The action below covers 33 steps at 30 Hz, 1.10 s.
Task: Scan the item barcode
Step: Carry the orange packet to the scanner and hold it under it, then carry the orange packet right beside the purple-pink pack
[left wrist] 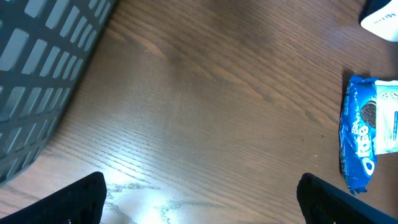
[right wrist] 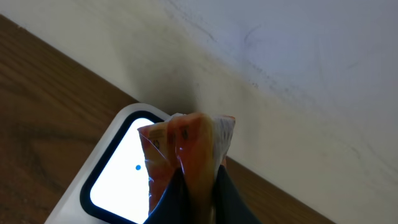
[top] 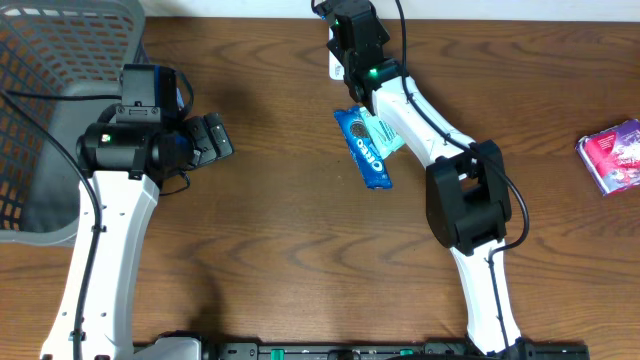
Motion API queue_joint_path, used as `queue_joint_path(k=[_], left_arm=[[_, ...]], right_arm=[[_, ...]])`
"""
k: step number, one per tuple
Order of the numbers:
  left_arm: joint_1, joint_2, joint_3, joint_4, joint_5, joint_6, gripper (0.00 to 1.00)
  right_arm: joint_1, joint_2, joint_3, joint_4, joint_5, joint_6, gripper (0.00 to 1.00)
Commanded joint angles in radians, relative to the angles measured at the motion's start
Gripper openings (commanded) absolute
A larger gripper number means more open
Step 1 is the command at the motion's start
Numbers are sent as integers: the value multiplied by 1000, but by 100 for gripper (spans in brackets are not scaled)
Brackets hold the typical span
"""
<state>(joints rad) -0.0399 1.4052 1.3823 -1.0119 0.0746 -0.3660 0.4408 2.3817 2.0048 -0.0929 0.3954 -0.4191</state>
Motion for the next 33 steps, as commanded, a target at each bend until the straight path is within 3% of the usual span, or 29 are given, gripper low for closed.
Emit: queue_joint_path(k=[1,6,11,23,27,33], left_arm=[[2,3,5,-1,-12,-2,98],[2,3,5,-1,-12,-2,98],[2,3,5,-1,-12,-2,98],[2,3,5,-1,-12,-2,98],[2,3,5,-1,-12,-2,98],[2,3,5,-1,-12,-2,98]], right_arm=[[-14,19,11,5,74,22,1],[-45,13,32,-7,248,23,1],[-128,-17,45,-153,292,51,1],[-455,-34,45,-616,362,396,1],[-553,-34,45,-709,299,553,1],[-674,-34,42,-765,45,602,1]])
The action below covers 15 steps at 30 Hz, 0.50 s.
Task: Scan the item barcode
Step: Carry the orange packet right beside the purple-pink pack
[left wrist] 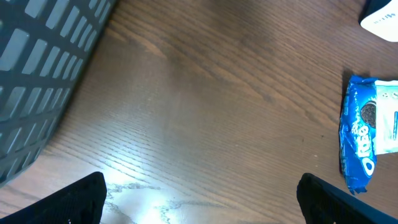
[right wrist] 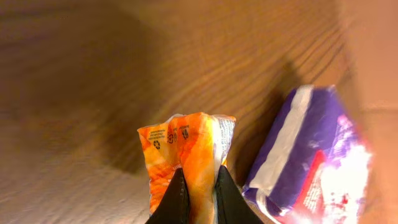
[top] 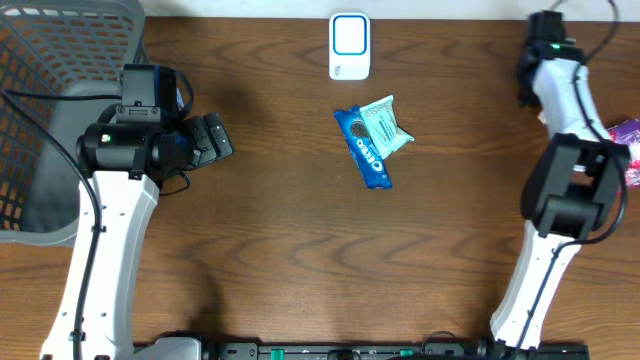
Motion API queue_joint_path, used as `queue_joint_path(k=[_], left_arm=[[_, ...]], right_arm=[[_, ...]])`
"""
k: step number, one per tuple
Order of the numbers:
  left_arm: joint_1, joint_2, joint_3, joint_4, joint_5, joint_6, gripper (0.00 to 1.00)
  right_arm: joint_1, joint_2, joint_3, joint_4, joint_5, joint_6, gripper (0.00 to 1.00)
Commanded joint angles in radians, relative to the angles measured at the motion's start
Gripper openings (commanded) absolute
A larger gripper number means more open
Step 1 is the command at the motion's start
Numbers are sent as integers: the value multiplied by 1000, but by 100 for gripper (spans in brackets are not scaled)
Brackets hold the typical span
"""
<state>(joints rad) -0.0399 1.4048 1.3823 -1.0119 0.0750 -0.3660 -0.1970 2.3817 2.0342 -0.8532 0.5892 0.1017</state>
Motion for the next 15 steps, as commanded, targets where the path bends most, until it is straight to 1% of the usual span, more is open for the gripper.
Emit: queue_joint_path(k=[1,2,4,5,6,8,9,12,15], left_arm=[[2,4,5,-1,-13,-2,98],[2,4,5,-1,-13,-2,98],[2,4,5,-1,-13,-2,98],[2,4,5,-1,-13,-2,98],[2,4,5,-1,-13,-2,98],[2,4,5,-1,-13,-2,98],[2,4,5,-1,-13,-2,98],[2,4,5,-1,-13,-2,98],[2,4,5,-1,-13,-2,98]], right_arm=[[-54,-34,11,-6,-180,82,2],[-71,-34,11,-9,-204,82,14],[-100,-34,9,-16,-232,82,54],[-111,-34,6,-20,-233,85,71],[-118,-34,3,-25,-236,85,80],[-129,-34,-5,-34,-237,85,88],[-131,-34,-9,-36,-237,85,90],[-132,-34,-31,-37,-249,85,93],[-131,-34,-48,-27,-340,80,93]])
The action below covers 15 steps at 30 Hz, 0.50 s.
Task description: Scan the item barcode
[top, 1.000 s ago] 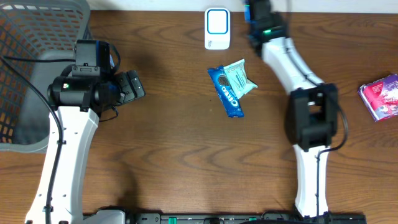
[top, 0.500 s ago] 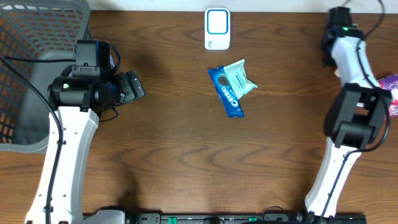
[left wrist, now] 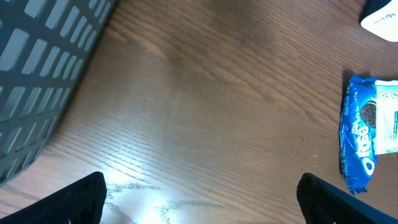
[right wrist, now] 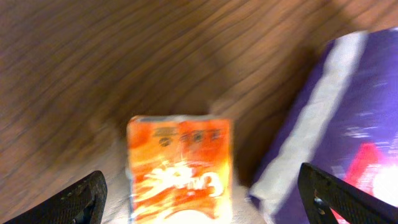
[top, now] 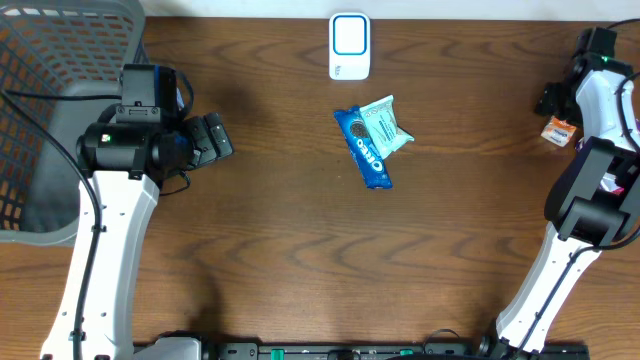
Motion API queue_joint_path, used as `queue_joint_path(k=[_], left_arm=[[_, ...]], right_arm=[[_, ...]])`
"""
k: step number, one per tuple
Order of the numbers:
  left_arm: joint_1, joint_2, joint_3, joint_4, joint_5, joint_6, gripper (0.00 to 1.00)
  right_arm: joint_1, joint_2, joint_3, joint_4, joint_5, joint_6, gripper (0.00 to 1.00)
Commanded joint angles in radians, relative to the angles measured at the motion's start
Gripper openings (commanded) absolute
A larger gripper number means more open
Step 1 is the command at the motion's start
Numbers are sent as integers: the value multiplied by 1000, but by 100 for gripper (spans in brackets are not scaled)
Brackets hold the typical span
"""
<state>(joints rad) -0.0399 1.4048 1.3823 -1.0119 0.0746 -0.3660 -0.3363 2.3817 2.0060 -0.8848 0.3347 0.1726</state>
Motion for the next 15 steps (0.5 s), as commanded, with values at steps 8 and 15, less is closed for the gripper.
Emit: queue_joint_path(k=[8,15], left_arm=[[2,4,5,-1,-12,-2,98],[2,4,5,-1,-12,-2,98]], right_arm=[[20,-32,-25,33,-203,6,65],[31,-32,-24,23,-120,7,29]])
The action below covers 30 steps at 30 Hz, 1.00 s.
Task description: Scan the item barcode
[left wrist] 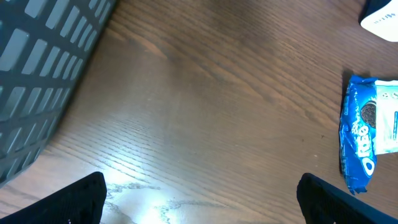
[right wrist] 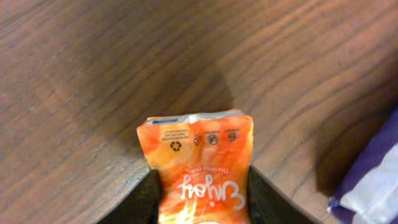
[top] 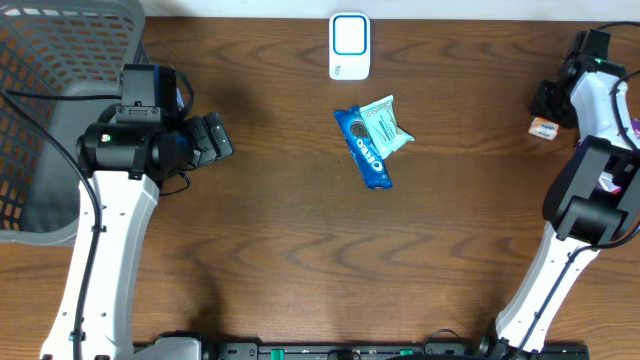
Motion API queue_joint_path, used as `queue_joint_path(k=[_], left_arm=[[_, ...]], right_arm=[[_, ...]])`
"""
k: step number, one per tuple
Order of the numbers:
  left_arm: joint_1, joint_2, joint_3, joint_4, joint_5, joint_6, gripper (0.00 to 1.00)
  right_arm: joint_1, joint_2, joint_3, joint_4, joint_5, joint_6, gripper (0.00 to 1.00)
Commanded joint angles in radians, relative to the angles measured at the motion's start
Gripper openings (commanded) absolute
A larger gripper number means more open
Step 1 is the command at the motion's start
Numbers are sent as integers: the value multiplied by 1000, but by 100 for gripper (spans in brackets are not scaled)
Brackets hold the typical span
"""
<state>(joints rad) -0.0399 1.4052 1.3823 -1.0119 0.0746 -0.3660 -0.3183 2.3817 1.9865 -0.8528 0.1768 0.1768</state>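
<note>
The white barcode scanner (top: pixel 349 45) sits at the table's far edge, centre. An orange snack packet (right wrist: pixel 202 162) lies flat on the wood at the far right (top: pixel 545 128). My right gripper (right wrist: pixel 202 190) has its two dark fingers pressed against both sides of the packet, so it is shut on it. A blue Oreo pack (top: pixel 366 148) and a teal packet (top: pixel 385 122) lie mid-table. My left gripper (left wrist: pixel 199 199) hovers open over bare wood at the left, with the Oreo pack (left wrist: pixel 357 140) at its right.
A grey mesh basket (top: pixel 60 60) fills the far left corner, next to the left arm. A purple pack (right wrist: pixel 370 186) lies just right of the orange packet, close to the right fingers.
My right gripper's fingers stood wide apart around the orange packet lying on the table. They now press against its two sides, and the packet sits slightly further left. The left arm is unchanged.
My right gripper first held the orange packet pinched over the scanner's lit window. Then it held it above the table's far right, beside the purple pack. Then it was open with the packet flat on the wood. Now its fingers grip the packet's sides.
</note>
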Motion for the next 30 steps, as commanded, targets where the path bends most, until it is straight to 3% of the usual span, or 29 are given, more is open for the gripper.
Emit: queue_joint_path(k=[1,9,11,14,16,19,21,25,30], left_arm=[[2,3,5,-1,-12,-2,98],[2,3,5,-1,-12,-2,98],[2,3,5,-1,-12,-2,98],[2,3,5,-1,-12,-2,98],[2,3,5,-1,-12,-2,98],[2,3,5,-1,-12,-2,98],[2,3,5,-1,-12,-2,98],[2,3,5,-1,-12,-2,98],[2,3,5,-1,-12,-2,98]], right_arm=[[13,-35,-3,-13,48,3,28],[13,-116,-2,-27,162,90,28],[13,-143,-2,-24,200,100,33],[13,-174,-2,-15,222,99,48],[13,-178,-2,-10,185,81,51],[15,-173,-3,-11,-55,-55,43],[16,-165,-3,-12,-187,-104,32],[19,-143,-10,-37,-187,-82,4],[16,-104,-46,-37,-171,-66,1]])
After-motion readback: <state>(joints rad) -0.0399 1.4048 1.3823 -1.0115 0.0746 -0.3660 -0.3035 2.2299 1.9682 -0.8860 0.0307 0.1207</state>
